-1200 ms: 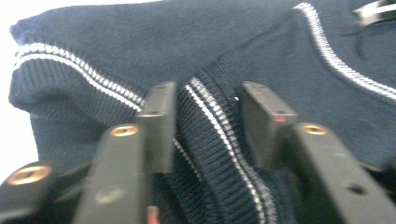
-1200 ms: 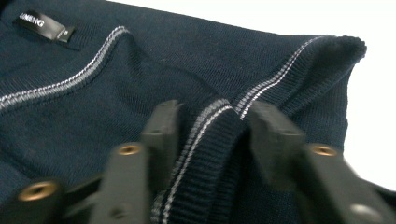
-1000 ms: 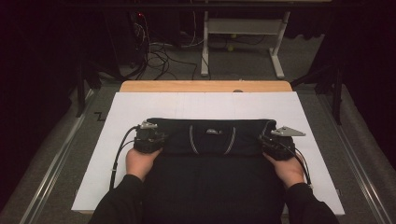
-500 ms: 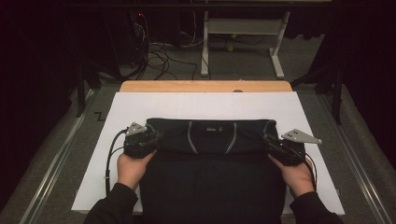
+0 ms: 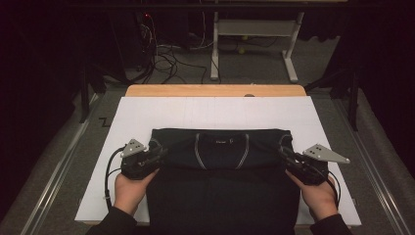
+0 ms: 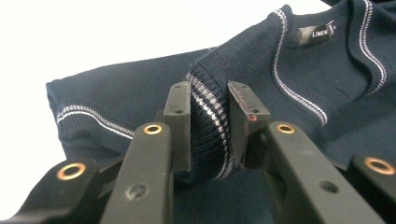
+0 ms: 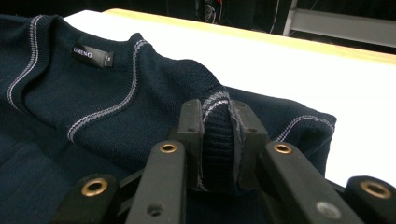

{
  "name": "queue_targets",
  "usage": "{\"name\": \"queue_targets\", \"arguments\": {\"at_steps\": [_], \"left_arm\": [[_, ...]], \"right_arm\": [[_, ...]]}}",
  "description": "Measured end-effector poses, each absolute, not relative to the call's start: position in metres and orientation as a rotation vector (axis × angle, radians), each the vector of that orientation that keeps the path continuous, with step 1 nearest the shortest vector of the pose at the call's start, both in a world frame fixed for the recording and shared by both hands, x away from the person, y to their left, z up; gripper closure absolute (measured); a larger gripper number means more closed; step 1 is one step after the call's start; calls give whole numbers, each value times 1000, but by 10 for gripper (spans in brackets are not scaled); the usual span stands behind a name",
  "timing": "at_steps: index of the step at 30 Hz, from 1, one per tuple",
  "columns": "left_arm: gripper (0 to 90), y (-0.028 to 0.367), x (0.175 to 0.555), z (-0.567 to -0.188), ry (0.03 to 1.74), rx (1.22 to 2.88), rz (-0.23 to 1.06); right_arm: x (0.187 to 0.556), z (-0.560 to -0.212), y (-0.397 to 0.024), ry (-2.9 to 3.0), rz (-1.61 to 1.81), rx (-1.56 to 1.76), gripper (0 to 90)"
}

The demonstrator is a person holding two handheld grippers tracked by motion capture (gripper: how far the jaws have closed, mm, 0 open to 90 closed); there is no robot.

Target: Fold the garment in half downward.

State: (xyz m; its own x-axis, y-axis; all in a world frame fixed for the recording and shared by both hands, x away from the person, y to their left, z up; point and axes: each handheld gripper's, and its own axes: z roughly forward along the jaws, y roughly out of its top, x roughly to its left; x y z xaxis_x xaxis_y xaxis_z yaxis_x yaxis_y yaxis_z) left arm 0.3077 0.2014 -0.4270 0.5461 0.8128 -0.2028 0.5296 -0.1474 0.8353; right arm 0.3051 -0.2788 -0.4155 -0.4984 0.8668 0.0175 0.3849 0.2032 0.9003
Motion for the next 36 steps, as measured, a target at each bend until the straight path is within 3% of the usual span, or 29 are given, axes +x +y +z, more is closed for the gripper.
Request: {"name": "queue_targets", "arguments": {"at_steps": [36], "left_arm": [[671, 204, 266, -448, 1076, 1897, 335]], "right_arm": [[260, -439, -289, 2036, 1252, 1149, 770]]}}
